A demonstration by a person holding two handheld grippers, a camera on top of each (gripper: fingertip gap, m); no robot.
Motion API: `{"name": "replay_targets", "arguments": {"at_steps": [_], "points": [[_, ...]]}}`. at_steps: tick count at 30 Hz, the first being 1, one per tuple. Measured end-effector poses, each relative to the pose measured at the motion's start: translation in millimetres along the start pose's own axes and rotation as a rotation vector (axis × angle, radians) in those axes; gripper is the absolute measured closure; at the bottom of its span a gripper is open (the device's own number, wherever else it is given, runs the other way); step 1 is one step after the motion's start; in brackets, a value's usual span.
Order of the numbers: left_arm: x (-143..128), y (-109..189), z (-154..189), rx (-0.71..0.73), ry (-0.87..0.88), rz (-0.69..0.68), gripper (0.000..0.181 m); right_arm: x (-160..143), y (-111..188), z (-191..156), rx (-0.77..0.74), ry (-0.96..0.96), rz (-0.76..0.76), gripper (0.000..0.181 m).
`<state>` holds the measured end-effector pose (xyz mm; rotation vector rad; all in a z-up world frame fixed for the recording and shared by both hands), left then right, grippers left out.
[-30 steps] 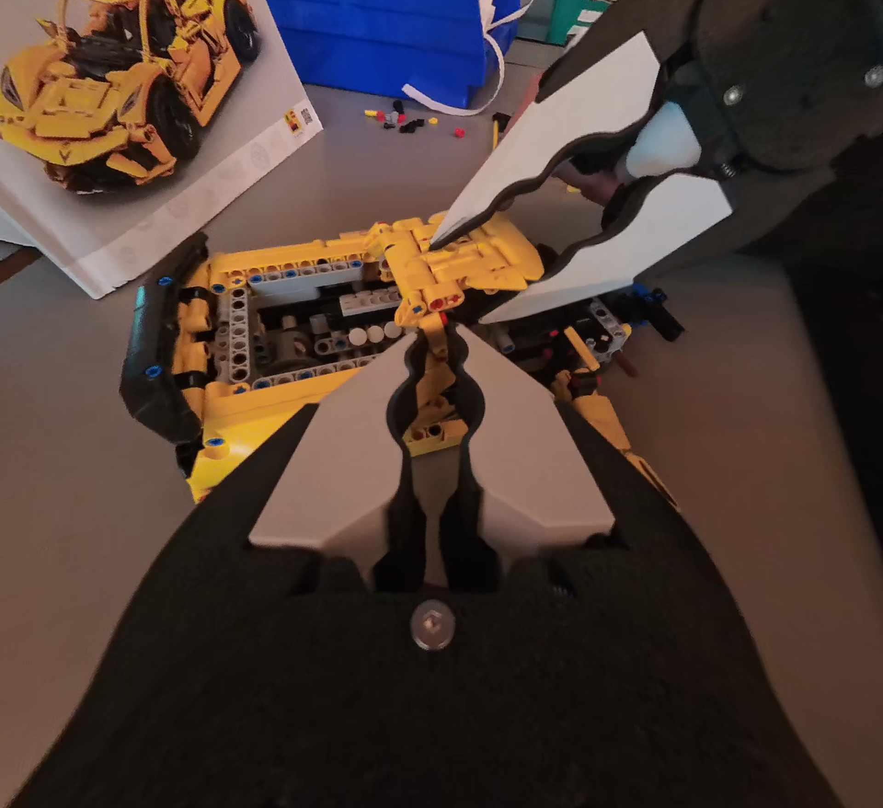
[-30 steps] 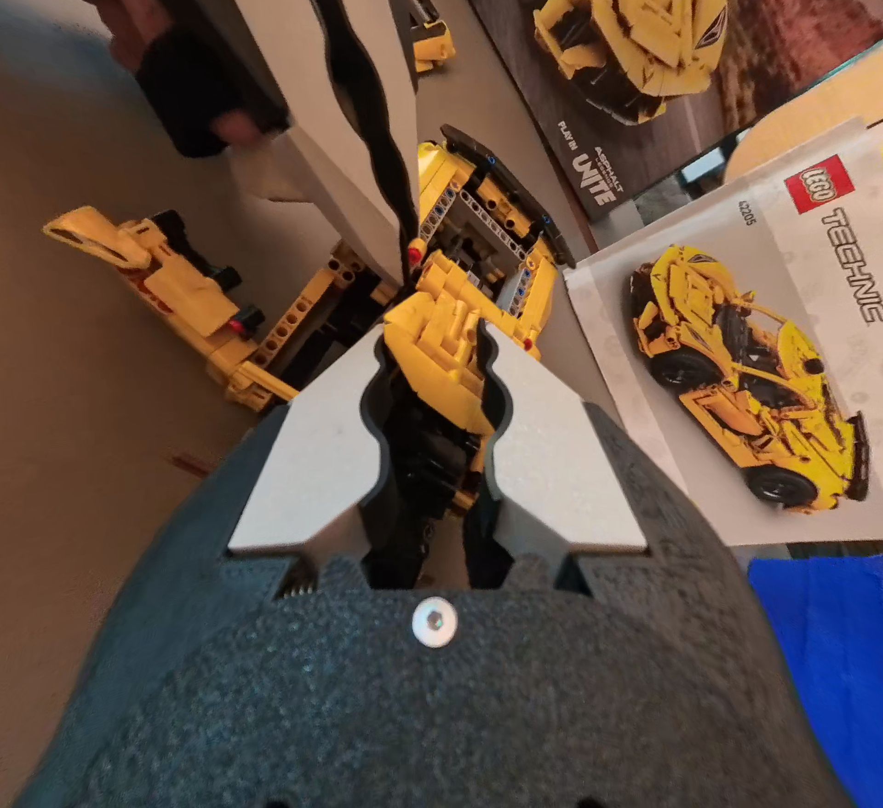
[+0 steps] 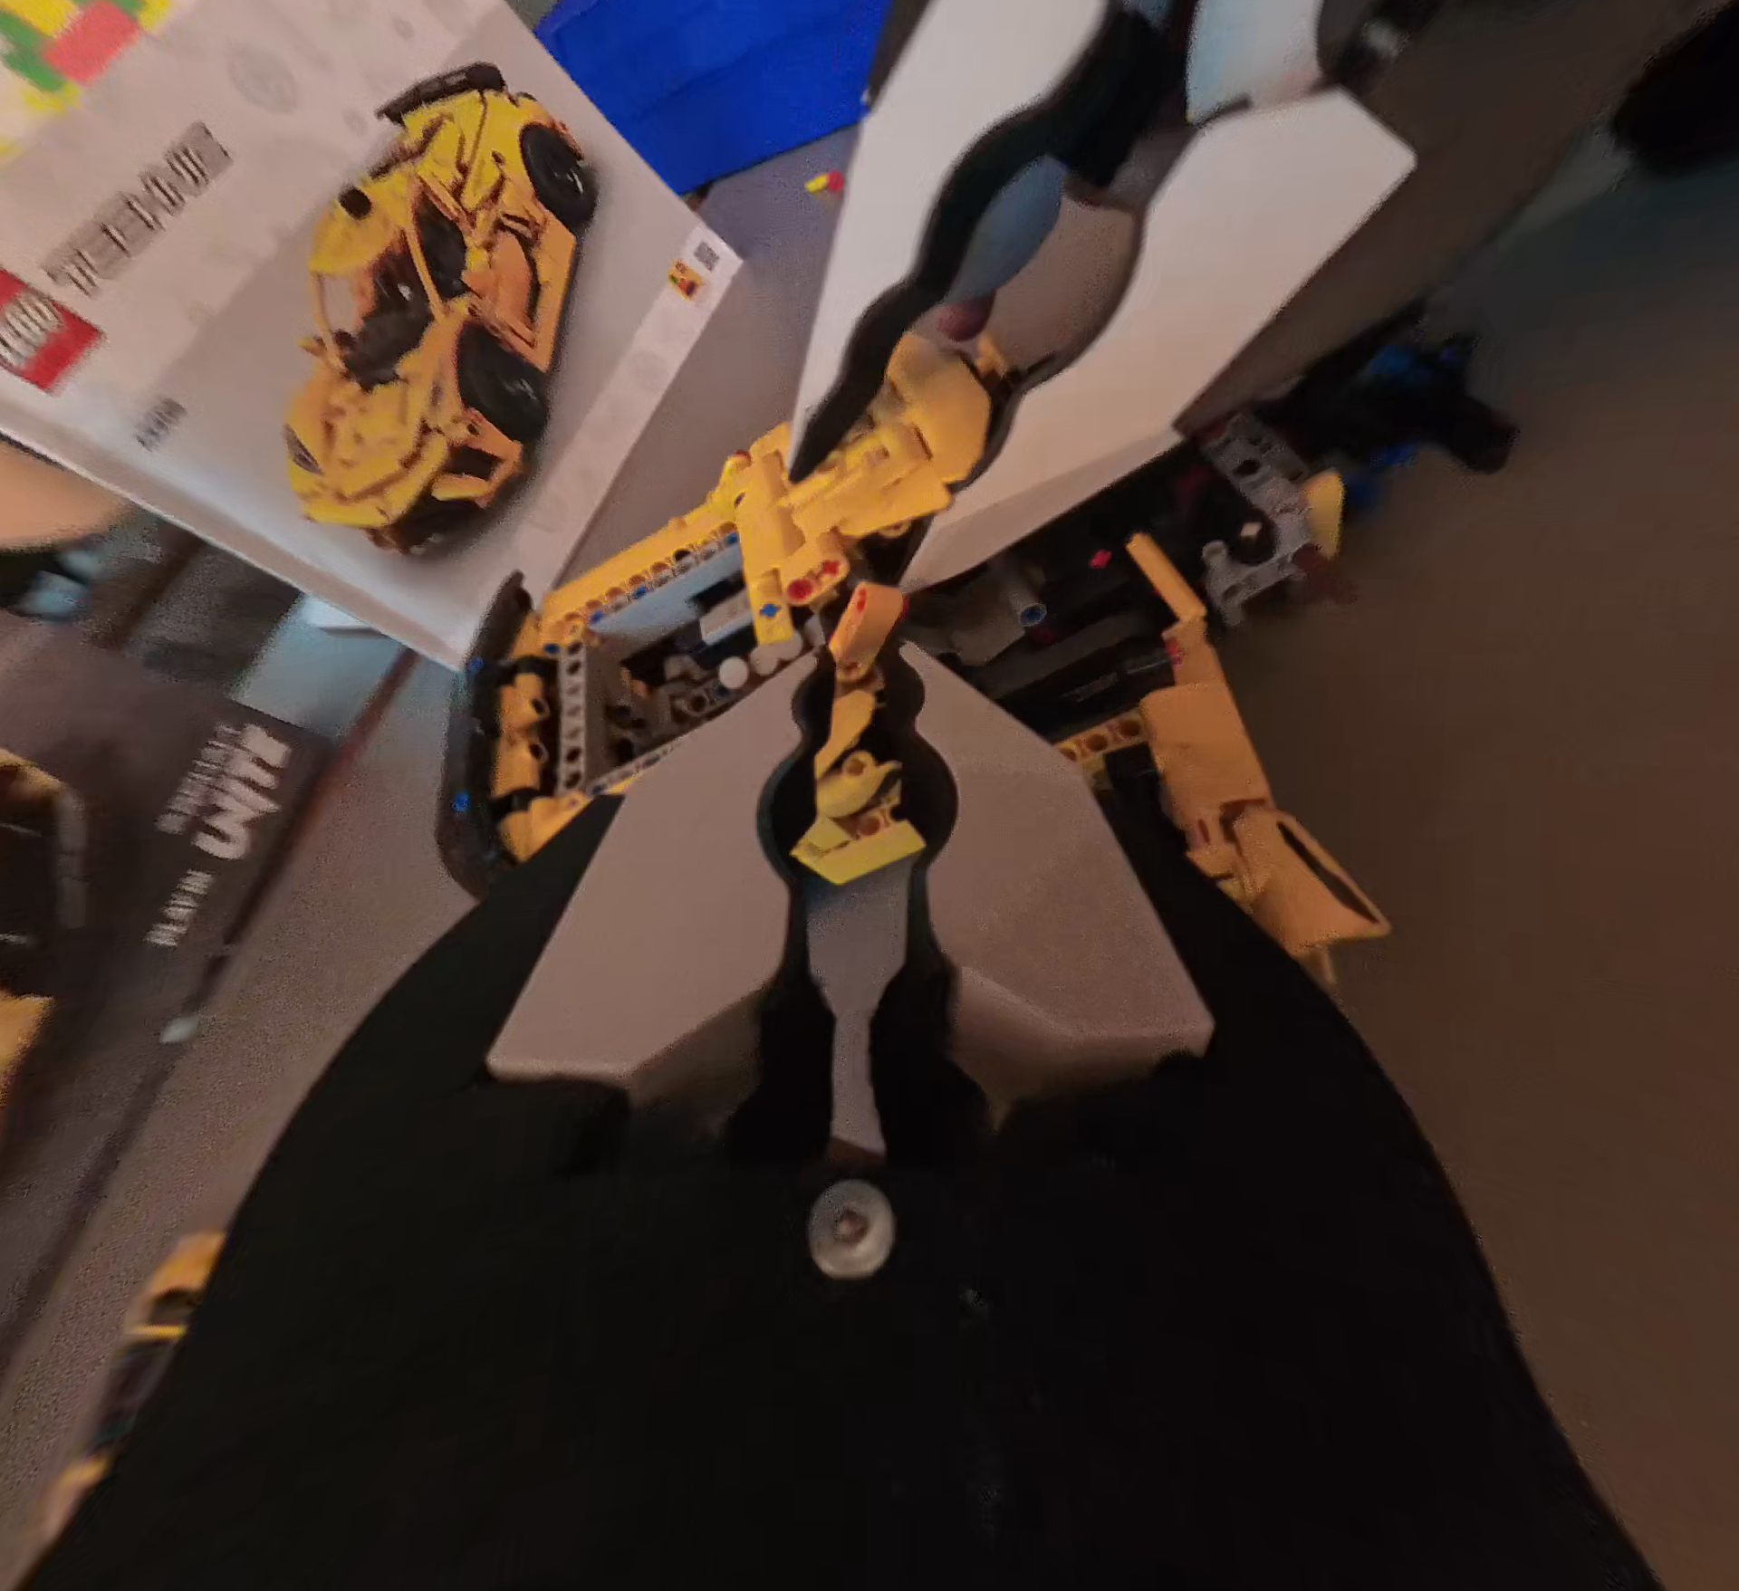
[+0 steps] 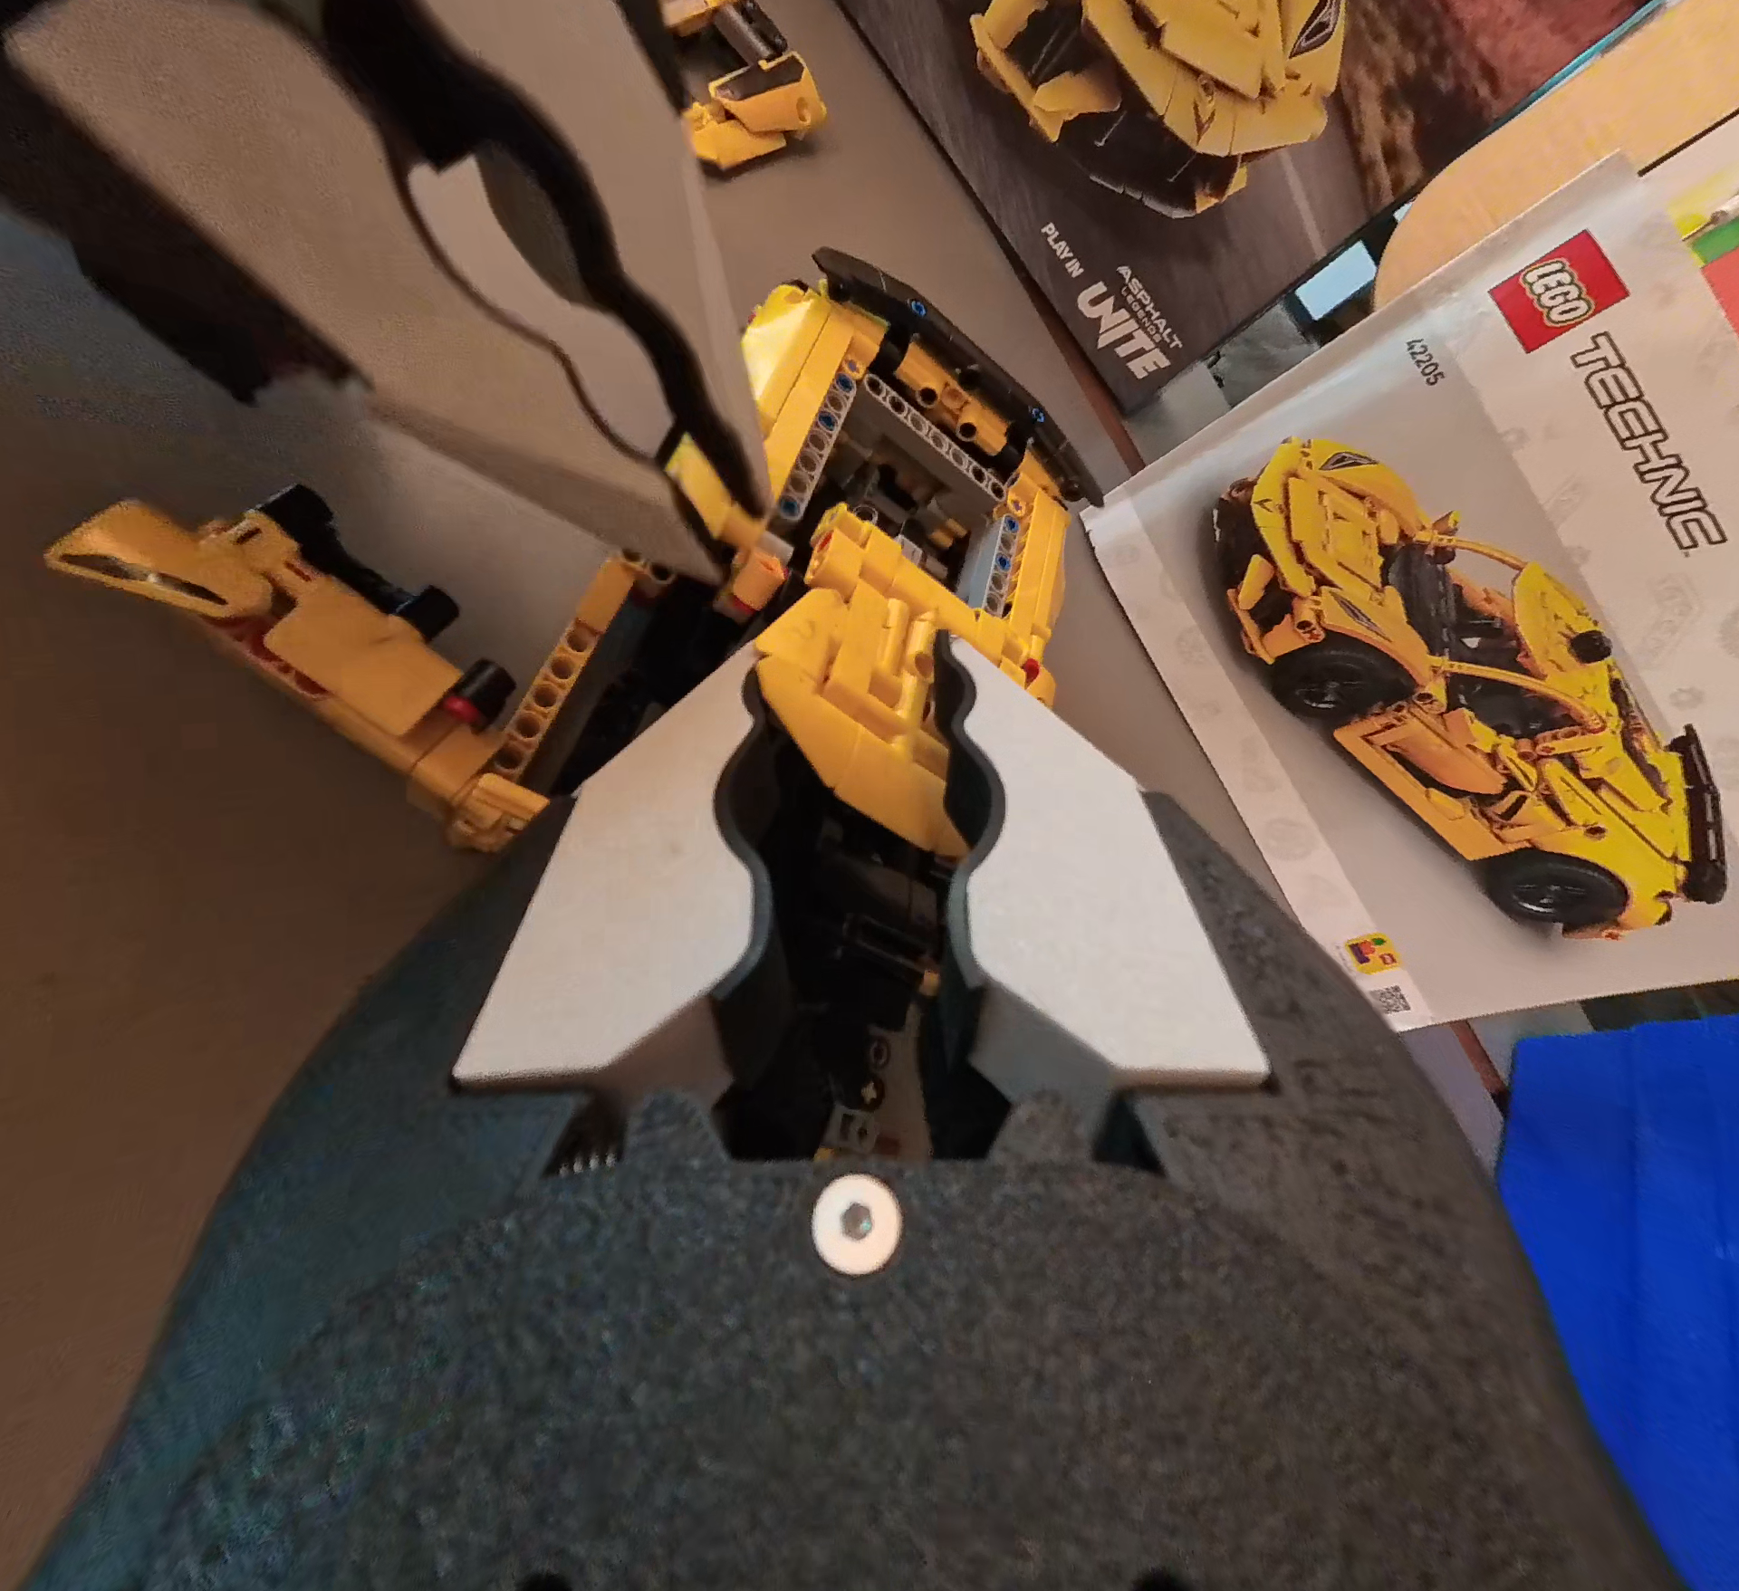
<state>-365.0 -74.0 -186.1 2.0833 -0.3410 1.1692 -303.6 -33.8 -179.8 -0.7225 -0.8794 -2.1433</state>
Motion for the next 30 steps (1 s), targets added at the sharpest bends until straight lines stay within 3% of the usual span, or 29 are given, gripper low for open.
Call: {"name": "replay_targets", "arguments": {"at_steps": [3,5,7,10,14,18,24,30], "points": [[1,21,-22,-0.026,0.200,0.106,0.171,-2,3,-1,0.009,0.015,0.003,0.150],[-12,29,-34,-0.079,0.361,0.098,0.162,-2,4,-1,0.016,0.015,0.005,0.150],[-26,34,-44,-0.068,0.414,0.075,0.155,-2,5,-1,0.019,0.017,0.006,0.150],[-28,38,-39,-0.101,0.363,0.073,0.148,-2,4,-1,0.016,0.023,0.002,0.150],[-8,31,-19,-0.071,0.171,0.054,0.146,-1,2,-2,0.001,0.031,-0.006,0.150],[-12,15,-2,-0.029,0.022,-0.071,0.152,-1,2,-1,0.006,0.017,-0.003,0.149],[-14,4,-3,0.041,0.017,-0.098,0.156,-1,2,-3,0.004,0.034,-0.007,0.149],[-11,0,3,0.119,-0.099,-0.162,0.166,-1,1,-2,-0.006,0.039,-0.013,0.150]]}}
Point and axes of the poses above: each gripper's, where its closed fingertips meet, y back along the fingers, x out of its top, z = x × y across the jaws, the point moved 4 cm from there along y, back along the fingers, and after that the axes turned 9 degrees about -x, right-handed, at the moved point
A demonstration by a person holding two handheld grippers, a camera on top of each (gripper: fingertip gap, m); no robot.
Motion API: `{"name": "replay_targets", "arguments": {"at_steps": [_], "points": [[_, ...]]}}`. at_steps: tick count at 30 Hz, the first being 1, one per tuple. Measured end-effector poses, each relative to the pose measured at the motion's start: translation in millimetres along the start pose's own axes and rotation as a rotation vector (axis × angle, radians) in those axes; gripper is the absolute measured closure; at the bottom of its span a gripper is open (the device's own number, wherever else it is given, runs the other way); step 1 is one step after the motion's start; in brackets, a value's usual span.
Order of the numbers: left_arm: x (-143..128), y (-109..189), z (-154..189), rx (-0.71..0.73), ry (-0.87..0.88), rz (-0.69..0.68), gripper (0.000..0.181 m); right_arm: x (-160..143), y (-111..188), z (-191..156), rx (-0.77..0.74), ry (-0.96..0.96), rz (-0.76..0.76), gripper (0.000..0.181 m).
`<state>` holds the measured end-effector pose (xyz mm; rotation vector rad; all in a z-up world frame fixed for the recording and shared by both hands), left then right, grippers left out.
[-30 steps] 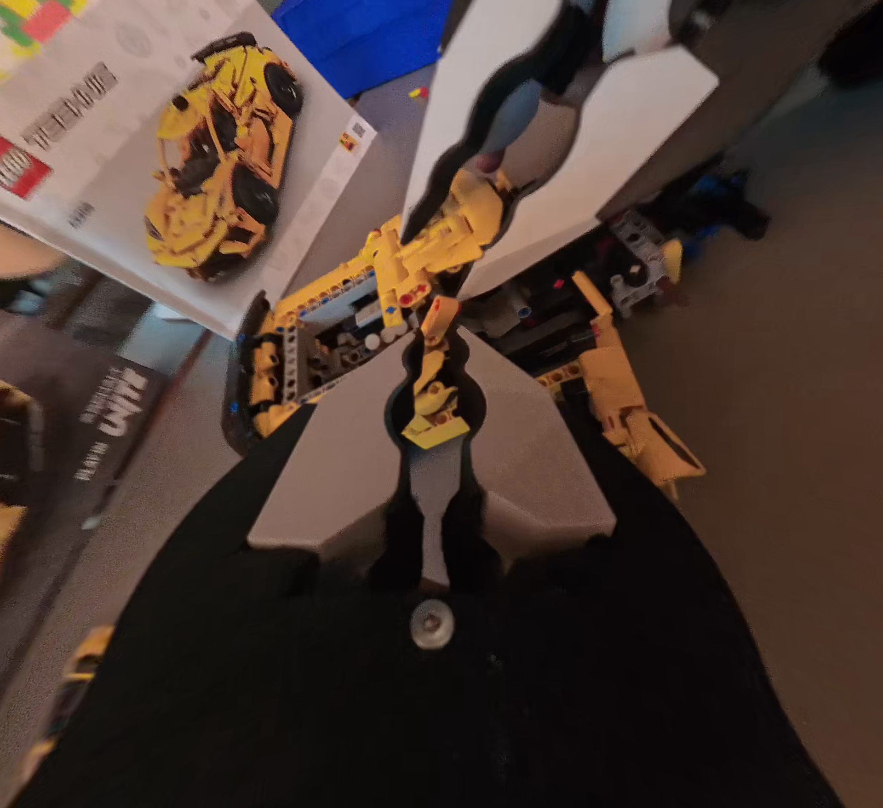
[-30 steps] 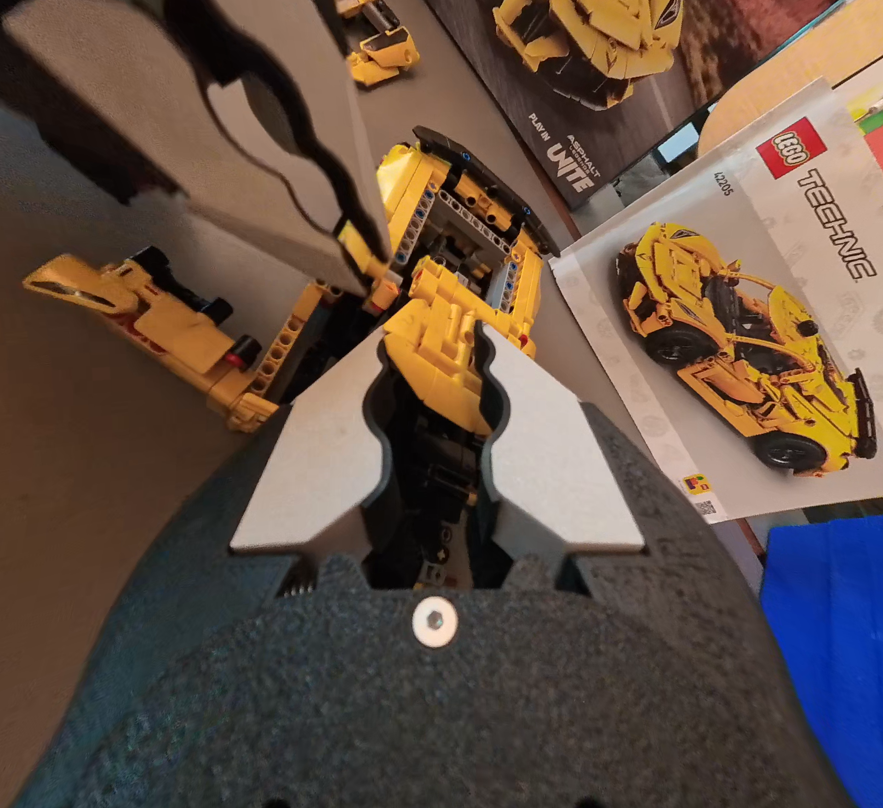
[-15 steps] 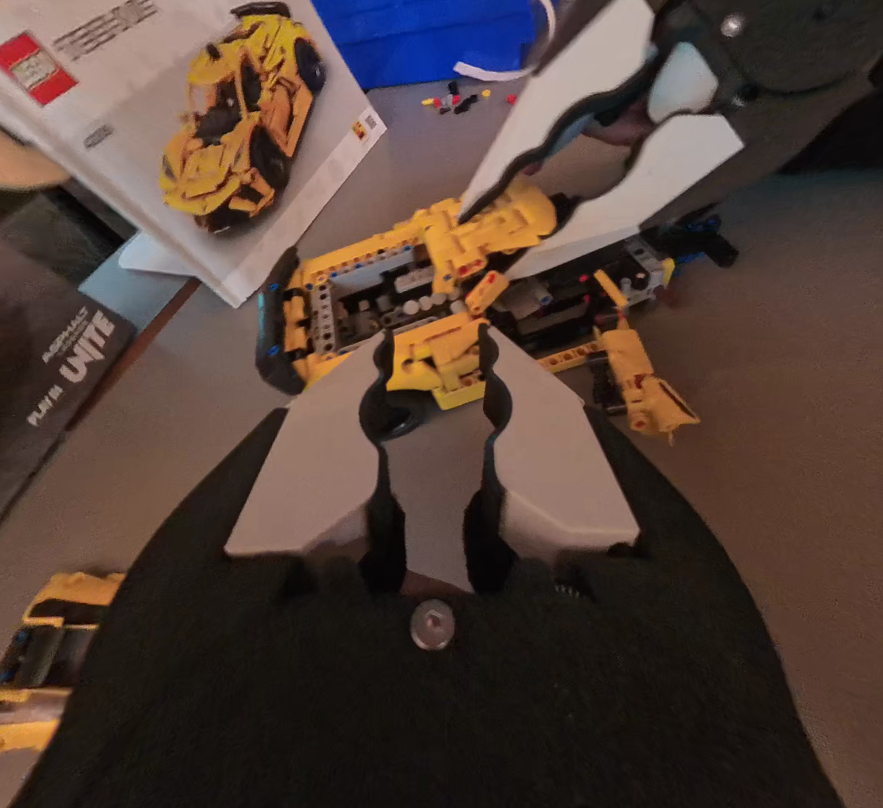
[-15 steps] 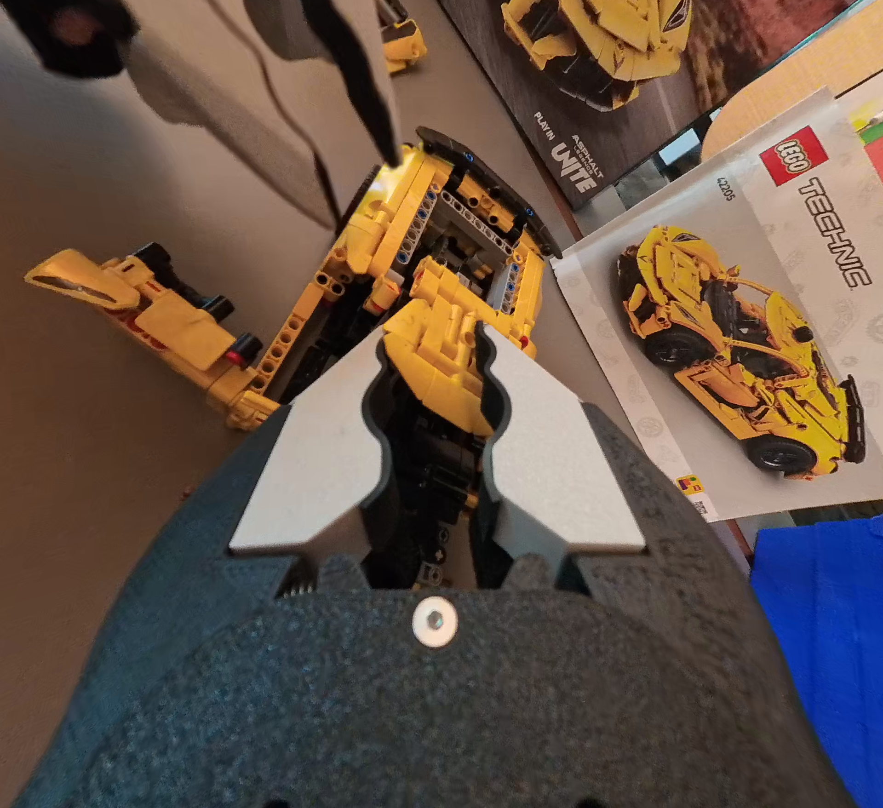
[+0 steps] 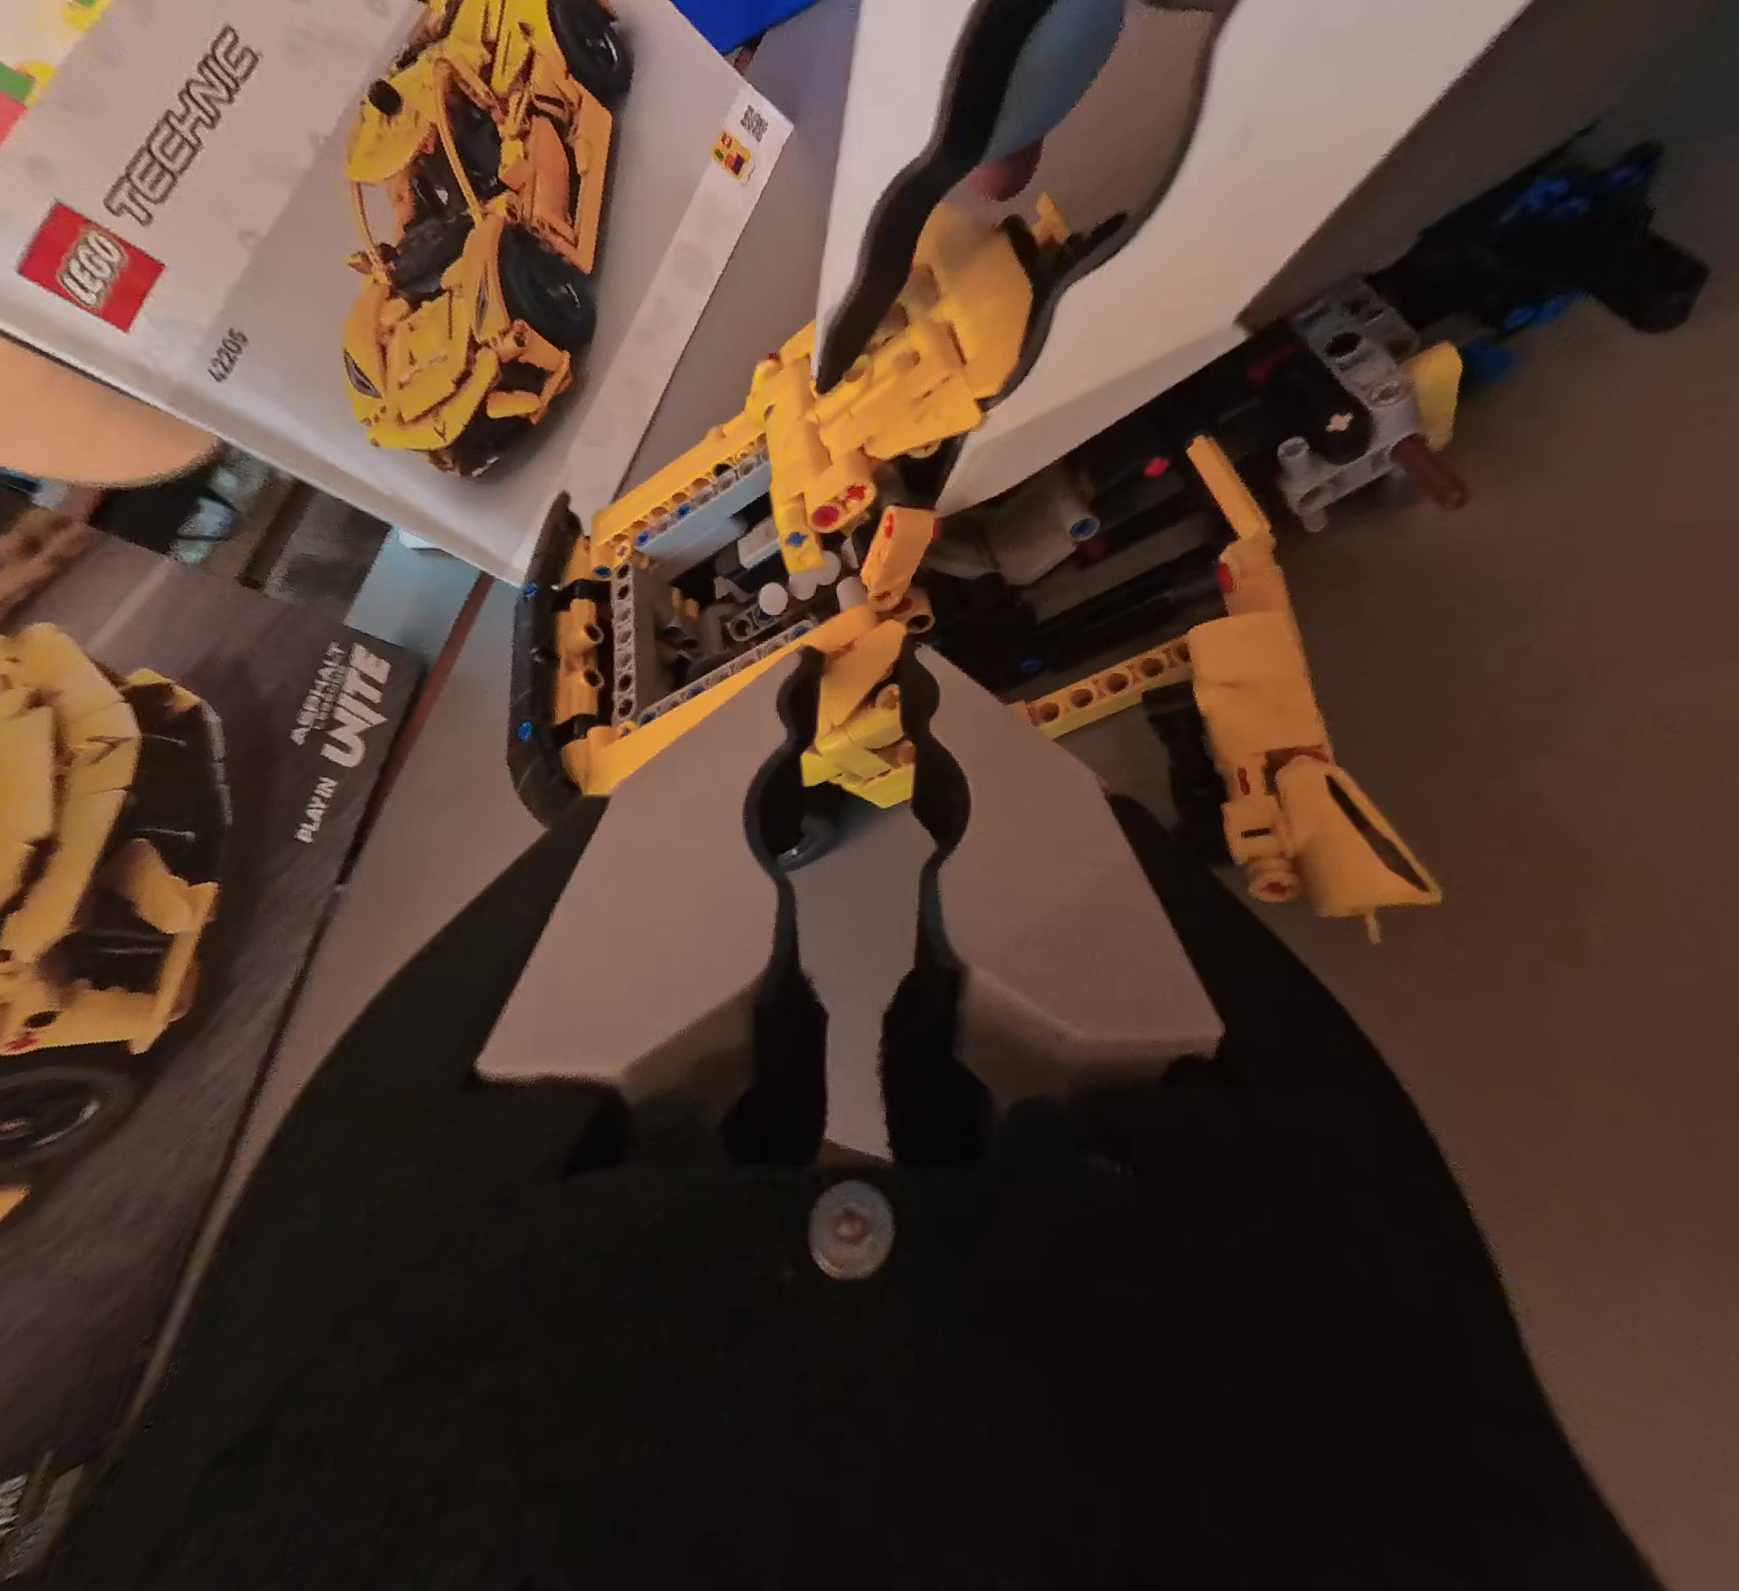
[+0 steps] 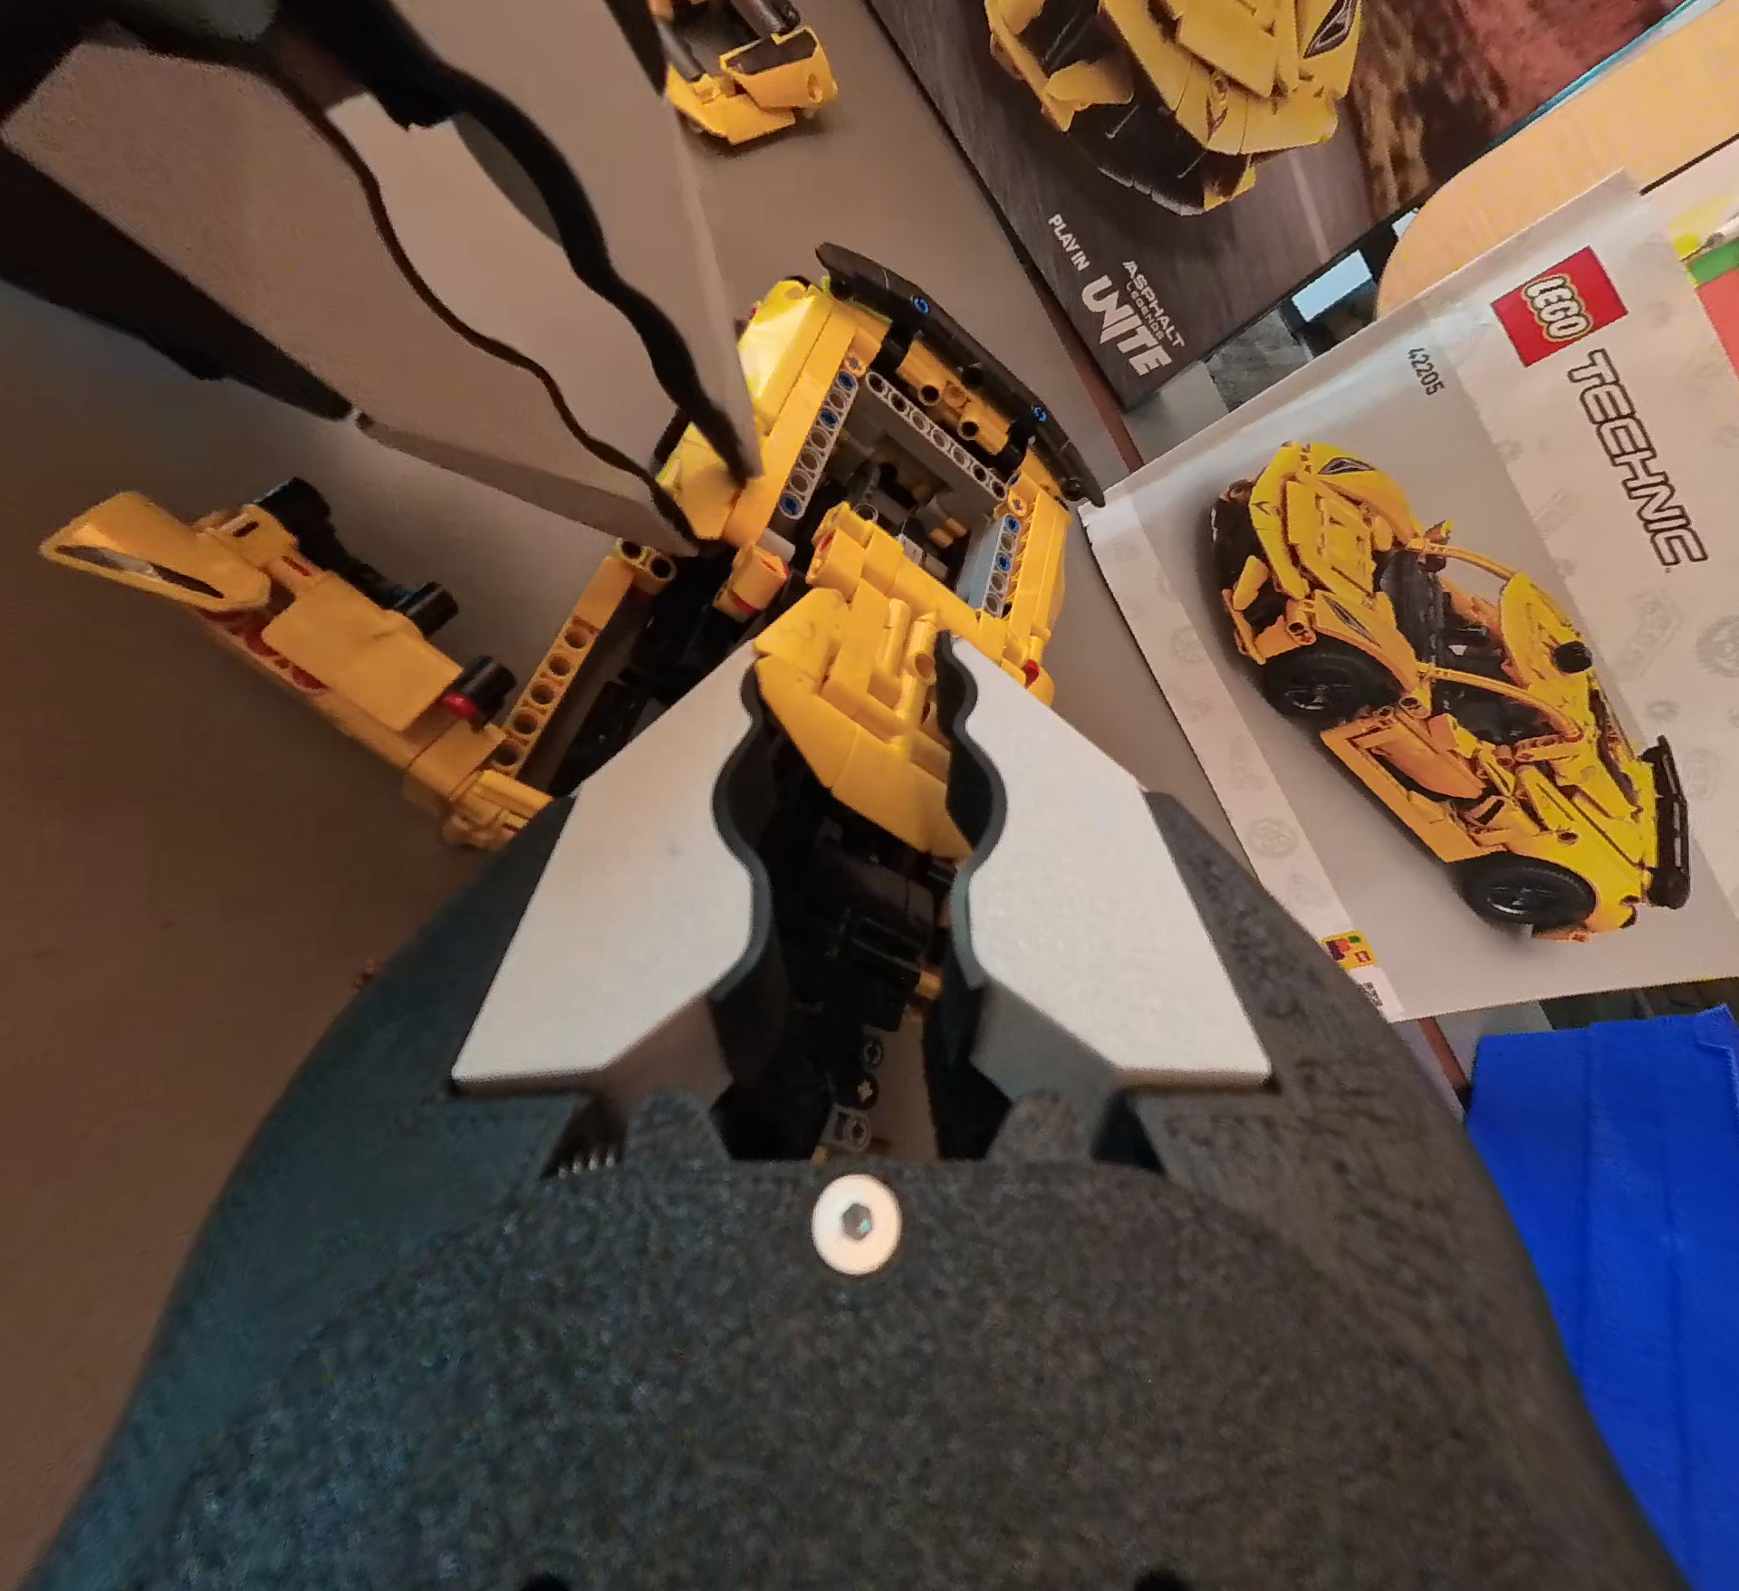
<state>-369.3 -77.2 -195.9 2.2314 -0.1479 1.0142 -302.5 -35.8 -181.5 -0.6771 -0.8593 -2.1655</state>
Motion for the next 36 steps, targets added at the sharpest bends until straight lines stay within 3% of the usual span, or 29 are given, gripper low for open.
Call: {"name": "replay_targets", "arguments": {"at_steps": [7,10,13,15,17,20,24,26,29,33,36], "points": [[5,-2,6,0.029,-0.040,0.013,0.172,-4,2,3,0.003,0.022,0.013,0.150],[7,-1,8,-0.020,0.005,0.045,0.169,-10,5,5,0.030,0.128,0.064,0.151],[13,15,-7,-0.099,0.207,0.178,0.162,-25,16,15,0.081,0.224,0.149,0.152],[7,25,-32,-0.114,0.405,0.262,0.155,-34,26,21,0.144,0.136,0.177,0.152],[-11,21,-45,-0.172,0.598,0.273,0.146,-37,30,25,0.173,0.065,0.187,0.151],[-22,5,-36,-0.328,0.784,0.268,0.141,-36,29,25,0.174,0.013,0.171,0.150],[-15,-4,-39,-0.331,0.871,0.285,0.142,-39,39,22,0.092,0.045,0.089,0.145],[-13,-11,-35,-0.380,0.907,0.277,0.146,-41,50,20,-0.031,0.157,0.023,0.136],[-5,-15,-22,-0.476,0.904,0.299,0.152,-49,81,16,-0.239,0.311,-0.049,0.141],[2,-16,-15,-0.446,0.884,0.285,0.154,-74,130,16,-0.338,0.023,-0.084,0.140],[-2,-13,-19,-0.402,0.883,0.276,0.156,-87,161,31,-0.349,-0.353,-0.088,0.146]]}}
Point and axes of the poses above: each gripper's, where its closed fingertips meet, y back along the fingers, x out of its top, z = x × y across the jaws, the point moved 4 cm from there along y, back along the fingers, and after that the axes turned 9 degrees about -x, right-handed, at the moved point
